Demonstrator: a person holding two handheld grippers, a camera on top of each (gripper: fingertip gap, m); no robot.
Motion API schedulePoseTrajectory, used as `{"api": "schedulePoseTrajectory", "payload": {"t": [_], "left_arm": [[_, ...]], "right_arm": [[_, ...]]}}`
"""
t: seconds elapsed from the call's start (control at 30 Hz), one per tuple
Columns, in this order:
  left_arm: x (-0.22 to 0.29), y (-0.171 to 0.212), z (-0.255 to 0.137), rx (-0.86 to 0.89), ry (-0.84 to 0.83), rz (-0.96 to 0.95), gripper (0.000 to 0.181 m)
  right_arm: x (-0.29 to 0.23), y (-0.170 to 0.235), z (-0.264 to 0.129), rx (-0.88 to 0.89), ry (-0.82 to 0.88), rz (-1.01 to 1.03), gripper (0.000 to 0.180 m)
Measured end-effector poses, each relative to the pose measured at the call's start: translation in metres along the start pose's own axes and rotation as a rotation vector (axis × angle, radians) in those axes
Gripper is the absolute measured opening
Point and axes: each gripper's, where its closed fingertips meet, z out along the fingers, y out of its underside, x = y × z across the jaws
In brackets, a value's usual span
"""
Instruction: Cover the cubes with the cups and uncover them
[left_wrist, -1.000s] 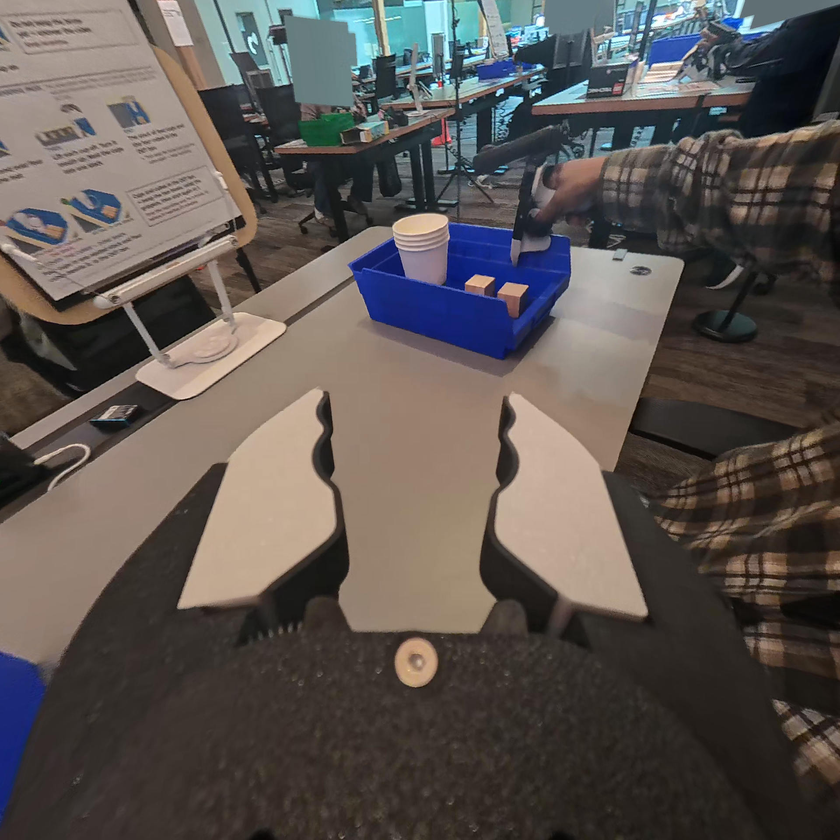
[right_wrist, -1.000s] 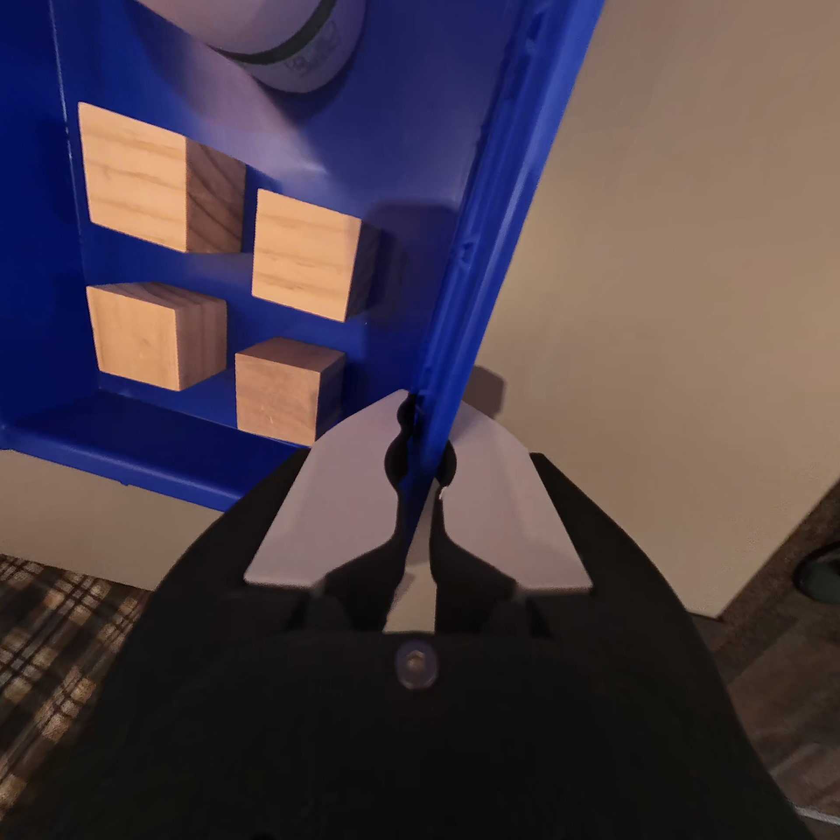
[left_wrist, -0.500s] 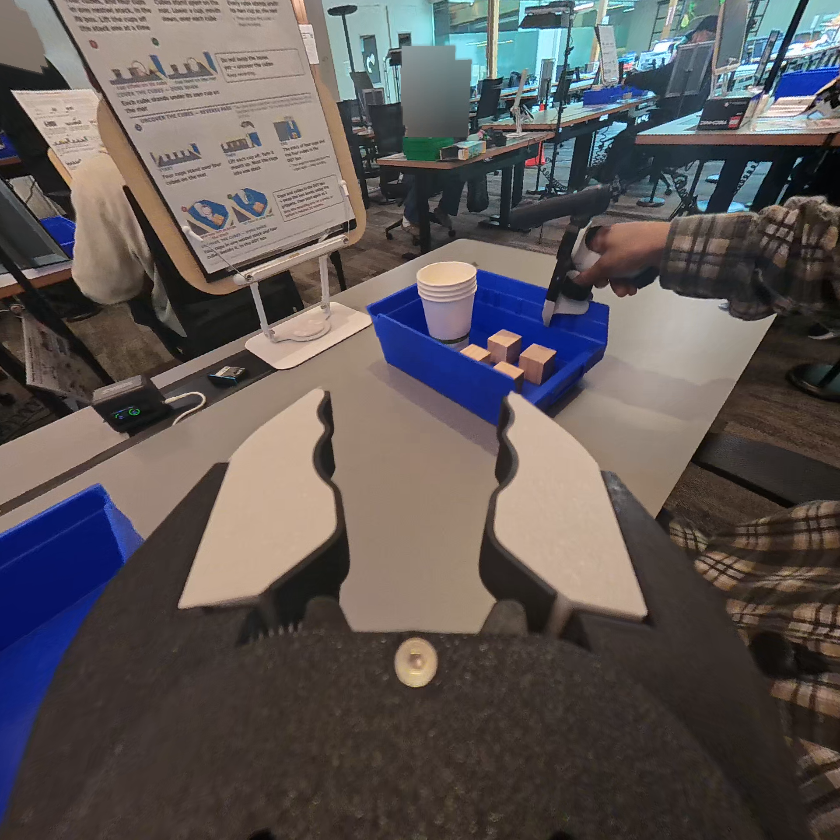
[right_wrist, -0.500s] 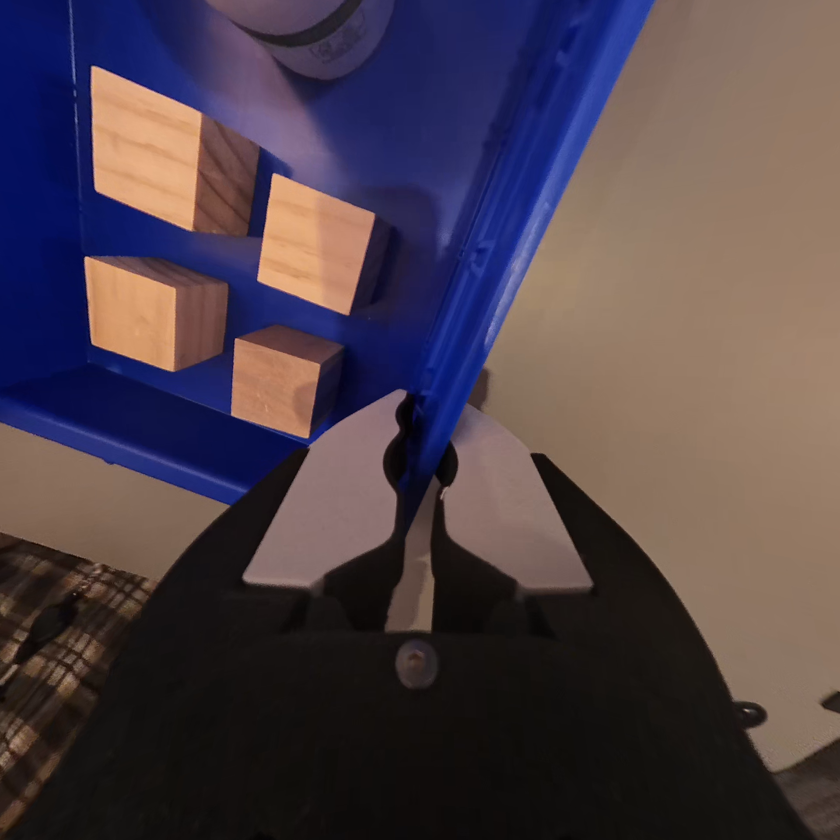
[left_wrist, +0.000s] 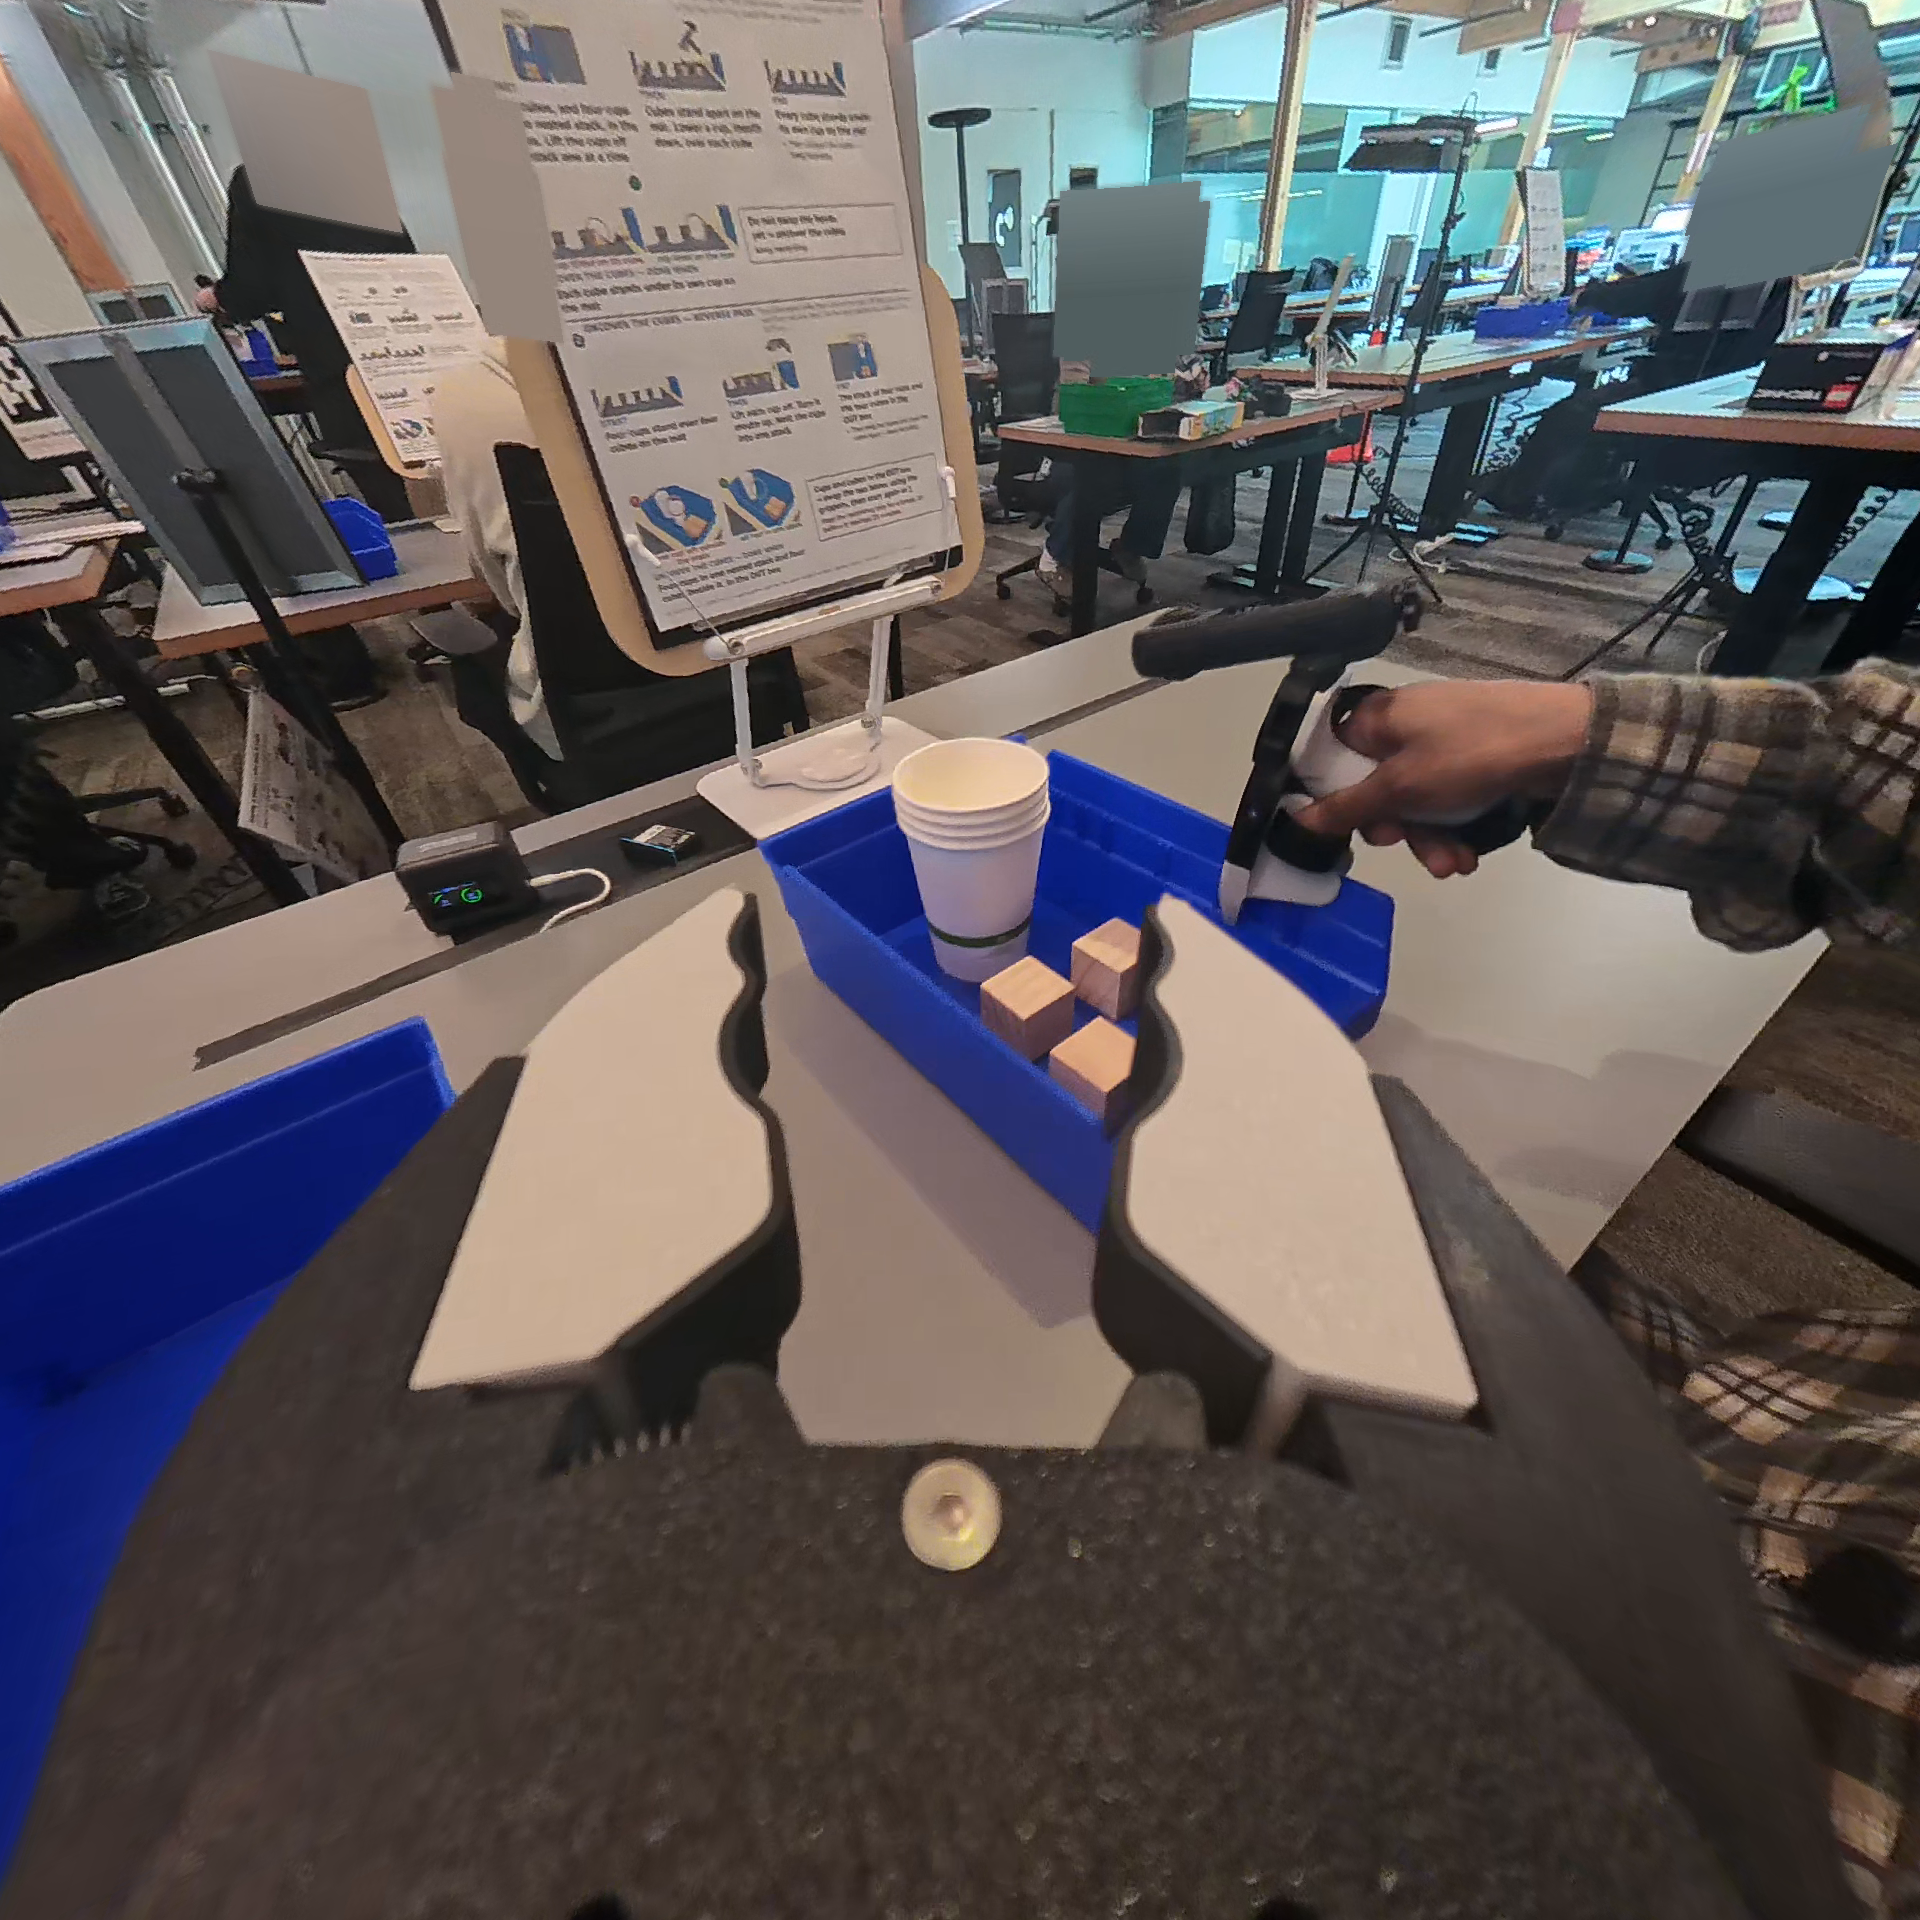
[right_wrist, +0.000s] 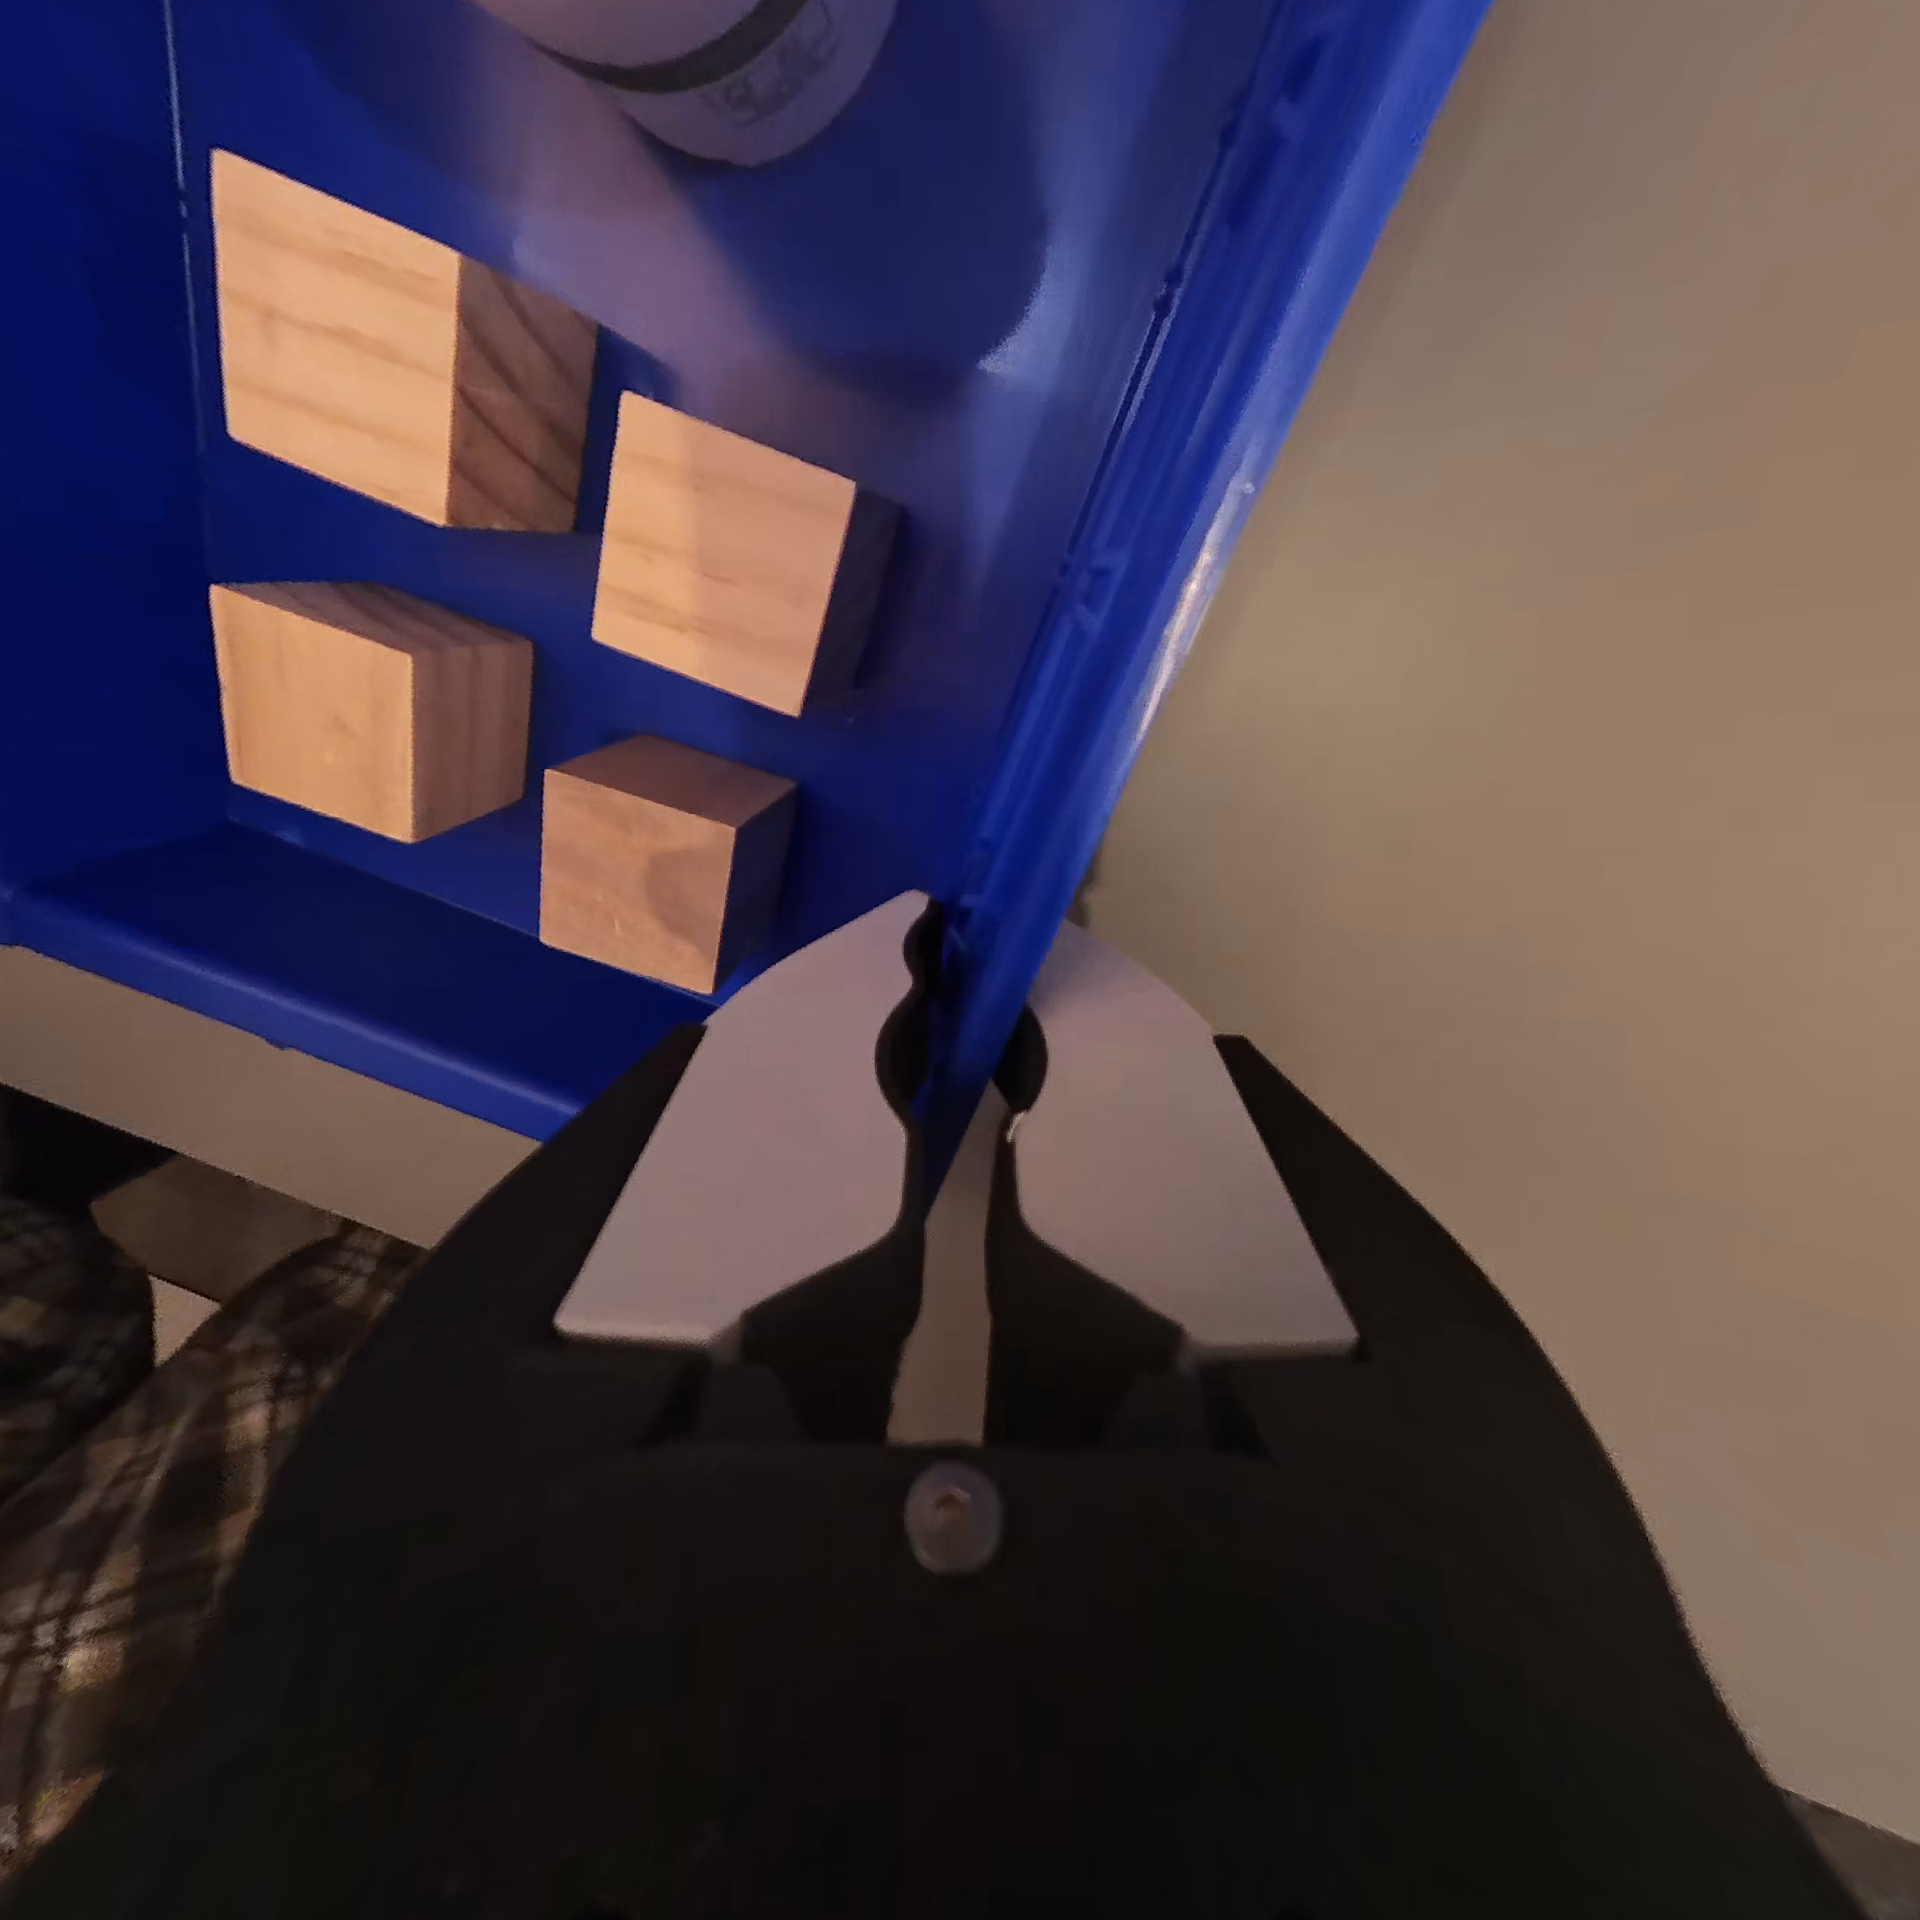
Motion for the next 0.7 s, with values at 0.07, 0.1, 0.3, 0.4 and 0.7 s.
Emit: {"api": "schedulePoseTrajectory", "payload": {"t": [0.07, 0.1, 0.3, 0.4, 0.7], "left_arm": [[-0.003, -0.001, -0.004, 0.007, -0.009, -0.004, 0.067], [-0.005, -0.002, -0.005, 0.011, -0.014, -0.007, 0.067], [-0.029, -0.001, -0.021, 0.022, -0.09, -0.055, 0.067], [-0.042, -0.002, -0.03, 0.044, -0.123, -0.095, 0.067], [-0.046, 0.001, -0.034, 0.041, -0.123, -0.108, 0.067]], "right_arm": [[-0.016, -0.004, 0.003, 0.0, 0.005, -0.006, 0.006], [-0.024, -0.006, 0.004, -0.001, 0.008, -0.013, 0.006], [-0.065, -0.016, 0.011, -0.014, -0.018, -0.001, 0.007], [-0.083, -0.021, 0.014, -0.017, -0.028, 0.004, 0.007], [-0.133, -0.032, 0.023, -0.017, -0.086, 0.02, 0.01]]}}
